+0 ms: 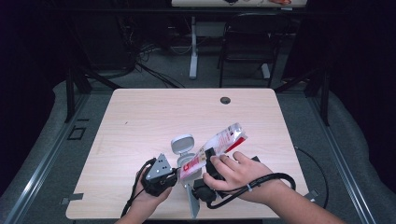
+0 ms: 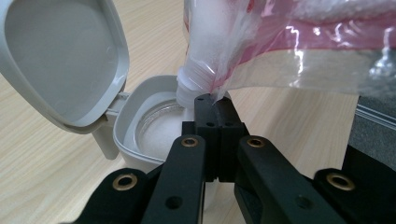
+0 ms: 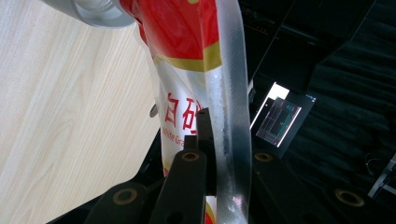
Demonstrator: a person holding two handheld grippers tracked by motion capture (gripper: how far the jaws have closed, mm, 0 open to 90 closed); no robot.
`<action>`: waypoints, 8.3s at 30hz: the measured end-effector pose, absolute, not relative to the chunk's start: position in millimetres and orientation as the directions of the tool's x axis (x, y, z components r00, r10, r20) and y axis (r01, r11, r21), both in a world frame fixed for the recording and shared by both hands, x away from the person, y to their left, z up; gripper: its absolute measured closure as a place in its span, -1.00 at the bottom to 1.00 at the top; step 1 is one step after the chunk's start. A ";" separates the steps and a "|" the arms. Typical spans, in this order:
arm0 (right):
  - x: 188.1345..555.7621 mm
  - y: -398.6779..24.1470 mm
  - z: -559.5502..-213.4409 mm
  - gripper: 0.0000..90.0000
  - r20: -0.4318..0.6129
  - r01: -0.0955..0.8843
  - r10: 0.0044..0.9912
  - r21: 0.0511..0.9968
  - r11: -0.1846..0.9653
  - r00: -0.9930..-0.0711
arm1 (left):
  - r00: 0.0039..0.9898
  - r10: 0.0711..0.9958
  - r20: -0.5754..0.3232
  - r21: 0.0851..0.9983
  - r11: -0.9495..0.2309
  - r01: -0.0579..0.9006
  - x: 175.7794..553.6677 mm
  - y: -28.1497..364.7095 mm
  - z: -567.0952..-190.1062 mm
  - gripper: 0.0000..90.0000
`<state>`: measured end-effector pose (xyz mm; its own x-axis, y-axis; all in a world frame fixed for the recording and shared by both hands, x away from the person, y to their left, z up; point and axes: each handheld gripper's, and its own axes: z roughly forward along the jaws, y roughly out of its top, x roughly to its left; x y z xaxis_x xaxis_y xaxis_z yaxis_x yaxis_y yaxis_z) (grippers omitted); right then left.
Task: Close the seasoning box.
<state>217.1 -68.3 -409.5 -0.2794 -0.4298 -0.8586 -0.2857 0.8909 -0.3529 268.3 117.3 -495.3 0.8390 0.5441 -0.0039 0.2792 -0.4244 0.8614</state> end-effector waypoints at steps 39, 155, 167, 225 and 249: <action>228.8 -111.7 -432.0 0.98 -0.903 -0.222 -0.206 -0.128 0.967 -0.377 | 0.835 0.550 -0.012 0.876 -0.397 0.273 272.5 110.6 -489.2 1.00; 262.0 -192.8 -464.5 0.98 -0.387 0.109 0.713 0.834 0.541 -0.585 | 0.776 0.628 -0.055 0.898 -0.309 0.314 278.6 139.1 -498.8 0.52; 293.1 -202.9 -466.0 0.98 -0.300 0.171 0.775 0.871 0.460 -0.556 | 0.740 0.670 -0.062 0.901 -0.280 0.330 283.3 163.9 -496.4 0.51; 318.8 -255.3 -510.7 0.65 -0.187 0.312 0.841 0.870 0.382 -0.508 | 0.732 0.679 -0.058 0.892 -0.295 0.344 285.1 163.7 -503.4 0.50; 287.5 -268.7 -515.4 0.14 -0.137 0.326 0.871 0.891 0.317 -0.472 | 0.720 0.691 -0.063 0.896 -0.279 0.346 286.5 166.9 -505.3 0.42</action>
